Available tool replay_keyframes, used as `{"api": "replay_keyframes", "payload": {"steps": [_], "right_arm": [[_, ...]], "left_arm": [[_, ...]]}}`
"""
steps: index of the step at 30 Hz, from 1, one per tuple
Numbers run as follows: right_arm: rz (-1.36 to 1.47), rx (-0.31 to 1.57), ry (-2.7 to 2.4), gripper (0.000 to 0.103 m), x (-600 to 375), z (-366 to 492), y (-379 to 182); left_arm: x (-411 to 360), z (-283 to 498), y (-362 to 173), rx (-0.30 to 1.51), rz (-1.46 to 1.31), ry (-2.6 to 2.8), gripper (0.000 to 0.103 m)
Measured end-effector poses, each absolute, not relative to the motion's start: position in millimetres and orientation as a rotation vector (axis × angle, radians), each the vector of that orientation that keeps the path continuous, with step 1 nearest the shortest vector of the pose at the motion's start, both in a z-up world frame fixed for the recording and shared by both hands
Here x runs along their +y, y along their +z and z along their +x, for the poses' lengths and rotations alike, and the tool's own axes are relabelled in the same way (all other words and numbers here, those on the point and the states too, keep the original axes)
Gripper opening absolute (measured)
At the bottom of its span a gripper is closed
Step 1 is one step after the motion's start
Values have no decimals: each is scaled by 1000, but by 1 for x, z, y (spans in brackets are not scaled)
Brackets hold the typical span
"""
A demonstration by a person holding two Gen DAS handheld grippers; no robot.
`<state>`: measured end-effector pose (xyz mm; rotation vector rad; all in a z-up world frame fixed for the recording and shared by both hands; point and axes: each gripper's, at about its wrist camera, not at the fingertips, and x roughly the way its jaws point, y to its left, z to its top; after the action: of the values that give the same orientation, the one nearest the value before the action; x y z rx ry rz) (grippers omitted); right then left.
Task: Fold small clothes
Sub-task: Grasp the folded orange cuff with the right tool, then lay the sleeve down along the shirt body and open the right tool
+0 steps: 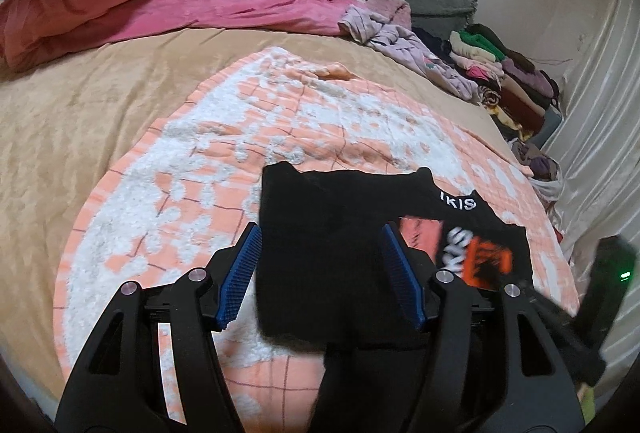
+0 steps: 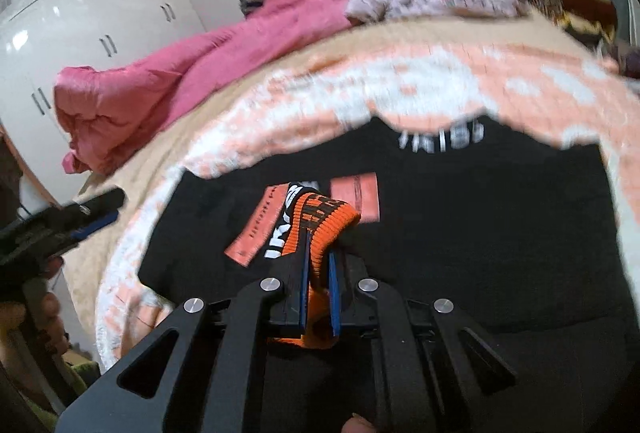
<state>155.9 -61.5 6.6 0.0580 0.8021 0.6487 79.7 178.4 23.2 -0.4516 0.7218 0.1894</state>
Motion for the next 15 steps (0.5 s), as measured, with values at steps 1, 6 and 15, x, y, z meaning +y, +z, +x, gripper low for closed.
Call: {"api": "replay_keyframes", "payload": {"steps": [1,6,15], "right_arm": [[48,776,648,7,-64,155,14],[11,684,608,7,-82,164,47],[-32,626,466,7,-133,186,63]], "left_arm": [[179,78,24,720,-453,192,54],[181,75,25,714,-464,195,54],[170,80,22,727,-452,174,54]]}}
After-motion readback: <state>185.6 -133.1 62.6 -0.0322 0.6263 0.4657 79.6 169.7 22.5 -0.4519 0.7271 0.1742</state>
